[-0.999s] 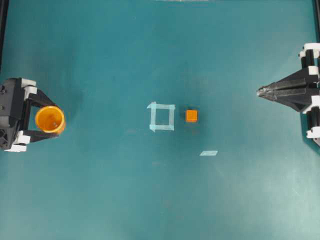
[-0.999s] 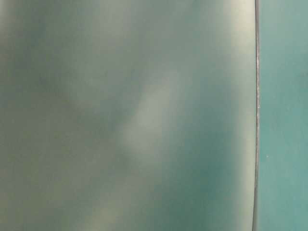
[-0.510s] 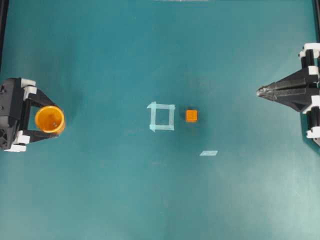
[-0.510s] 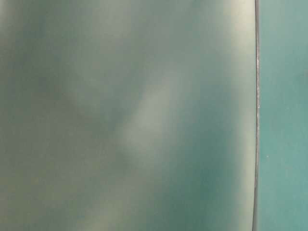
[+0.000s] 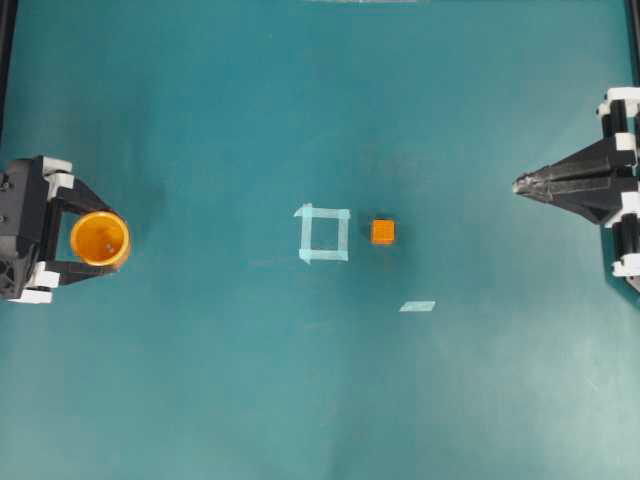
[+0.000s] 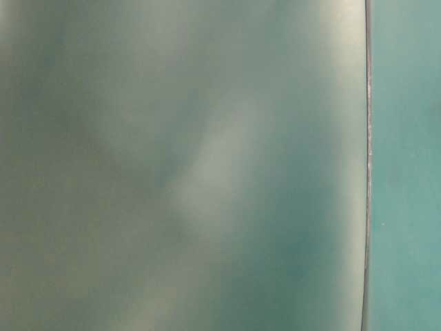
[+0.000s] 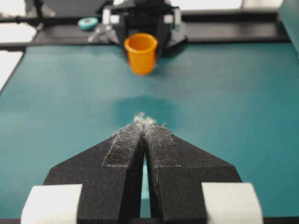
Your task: Move the cup to the left with left arm.
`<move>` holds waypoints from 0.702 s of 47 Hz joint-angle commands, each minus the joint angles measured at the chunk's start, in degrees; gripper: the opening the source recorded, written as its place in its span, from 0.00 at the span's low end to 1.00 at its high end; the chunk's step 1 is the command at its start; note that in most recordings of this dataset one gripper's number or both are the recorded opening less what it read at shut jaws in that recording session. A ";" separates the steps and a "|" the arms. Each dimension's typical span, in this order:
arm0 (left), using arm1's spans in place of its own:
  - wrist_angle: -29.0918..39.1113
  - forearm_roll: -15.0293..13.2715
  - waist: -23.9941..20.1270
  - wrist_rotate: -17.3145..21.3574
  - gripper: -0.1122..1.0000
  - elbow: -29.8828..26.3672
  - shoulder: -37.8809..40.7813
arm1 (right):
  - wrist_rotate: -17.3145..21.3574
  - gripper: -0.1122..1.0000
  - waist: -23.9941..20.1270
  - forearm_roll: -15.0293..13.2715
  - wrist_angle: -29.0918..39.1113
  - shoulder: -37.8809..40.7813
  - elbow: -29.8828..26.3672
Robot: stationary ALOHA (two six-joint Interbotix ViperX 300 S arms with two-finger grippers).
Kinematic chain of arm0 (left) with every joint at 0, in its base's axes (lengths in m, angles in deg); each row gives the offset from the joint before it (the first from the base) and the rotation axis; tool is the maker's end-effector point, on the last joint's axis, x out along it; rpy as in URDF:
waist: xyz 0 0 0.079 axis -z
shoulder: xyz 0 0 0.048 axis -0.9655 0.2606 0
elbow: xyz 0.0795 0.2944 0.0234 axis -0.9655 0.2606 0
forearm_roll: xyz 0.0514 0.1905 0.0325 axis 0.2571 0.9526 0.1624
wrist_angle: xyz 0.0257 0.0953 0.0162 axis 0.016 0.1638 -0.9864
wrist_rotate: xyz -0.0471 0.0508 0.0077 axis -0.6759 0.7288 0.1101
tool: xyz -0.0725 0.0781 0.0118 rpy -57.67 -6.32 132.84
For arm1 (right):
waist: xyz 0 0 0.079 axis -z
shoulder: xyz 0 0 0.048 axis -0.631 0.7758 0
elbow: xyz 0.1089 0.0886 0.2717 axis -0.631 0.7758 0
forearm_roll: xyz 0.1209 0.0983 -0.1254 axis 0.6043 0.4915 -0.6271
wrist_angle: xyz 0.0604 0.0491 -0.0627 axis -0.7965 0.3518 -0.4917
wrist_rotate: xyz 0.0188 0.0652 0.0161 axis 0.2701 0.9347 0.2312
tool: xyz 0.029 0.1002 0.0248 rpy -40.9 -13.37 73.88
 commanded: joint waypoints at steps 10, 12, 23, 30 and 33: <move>-0.44 0.18 0.26 0.09 0.72 -0.62 0.44 | -0.09 0.10 0.09 0.09 -0.09 0.35 -1.93; -0.53 0.18 -0.09 0.09 0.72 -0.62 0.44 | -0.09 0.10 0.09 0.09 -0.09 0.35 -1.93; -0.44 0.18 -1.32 0.00 0.72 -0.62 0.44 | -0.09 0.10 0.09 0.09 -0.09 0.35 -1.93; -0.44 0.18 -1.85 0.00 0.72 -0.62 0.44 | -0.09 0.10 0.09 0.09 -0.09 0.35 -1.93; -0.44 0.18 -1.85 0.00 0.72 -0.62 0.53 | -0.09 0.10 0.00 0.09 -0.09 0.35 -1.93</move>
